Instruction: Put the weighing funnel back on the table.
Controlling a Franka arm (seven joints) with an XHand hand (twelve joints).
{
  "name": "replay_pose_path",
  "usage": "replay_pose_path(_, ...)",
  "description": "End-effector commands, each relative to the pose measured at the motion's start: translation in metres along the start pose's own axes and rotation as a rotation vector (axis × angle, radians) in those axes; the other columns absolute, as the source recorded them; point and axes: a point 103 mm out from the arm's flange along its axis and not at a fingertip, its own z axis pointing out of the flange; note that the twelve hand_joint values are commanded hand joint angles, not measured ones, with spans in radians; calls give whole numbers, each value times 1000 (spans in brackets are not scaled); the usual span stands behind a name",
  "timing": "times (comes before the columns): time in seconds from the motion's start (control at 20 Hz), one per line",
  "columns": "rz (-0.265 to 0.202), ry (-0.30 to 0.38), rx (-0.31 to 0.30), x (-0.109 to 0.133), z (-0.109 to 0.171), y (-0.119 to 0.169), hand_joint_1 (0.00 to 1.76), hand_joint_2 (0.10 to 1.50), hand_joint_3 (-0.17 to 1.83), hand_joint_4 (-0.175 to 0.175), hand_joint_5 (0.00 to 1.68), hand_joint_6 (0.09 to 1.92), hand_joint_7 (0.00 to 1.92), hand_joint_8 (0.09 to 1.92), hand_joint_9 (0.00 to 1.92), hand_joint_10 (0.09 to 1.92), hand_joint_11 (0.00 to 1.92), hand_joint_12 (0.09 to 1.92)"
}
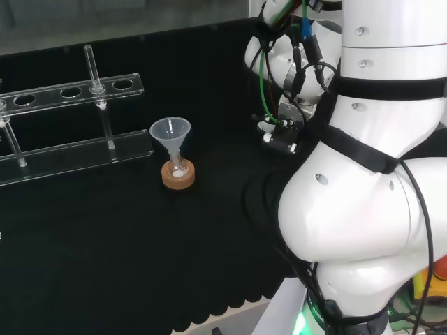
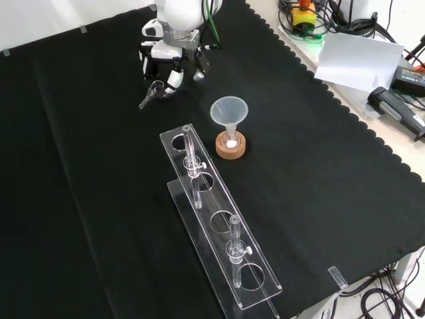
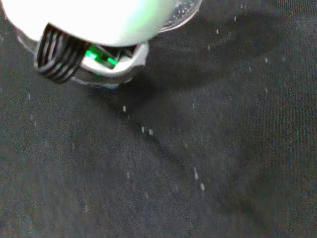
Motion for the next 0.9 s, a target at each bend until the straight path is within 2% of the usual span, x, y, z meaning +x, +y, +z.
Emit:
replay_pose_path(0.05,-41,-104,103,1,6,-15,896,511,636,175,1292,378,1330,87,996,87,0,1328)
replay_pose_path(0.3,-98,-174,125,9,-4,-22,843,487,640,175,1167,342,1221,87,946,87,0,1275)
replay_pose_path(0.45,-135,-183,116,12,-23,-28,816,484,606,164,890,267,1128,87,916,87,0,1223)
replay_pose_path(0.55,-164,-195,104,14,-40,-32,774,481,561,125,649,151,1059,87,895,87,0,1221)
replay_pose_path(0.65,-200,-213,95,18,-59,-36,728,476,535,101,506,87,999,87,868,87,0,1223)
replay_pose_path(0.9,-253,-233,72,28,-105,-42,660,497,444,88,412,87,885,87,799,87,0,1212)
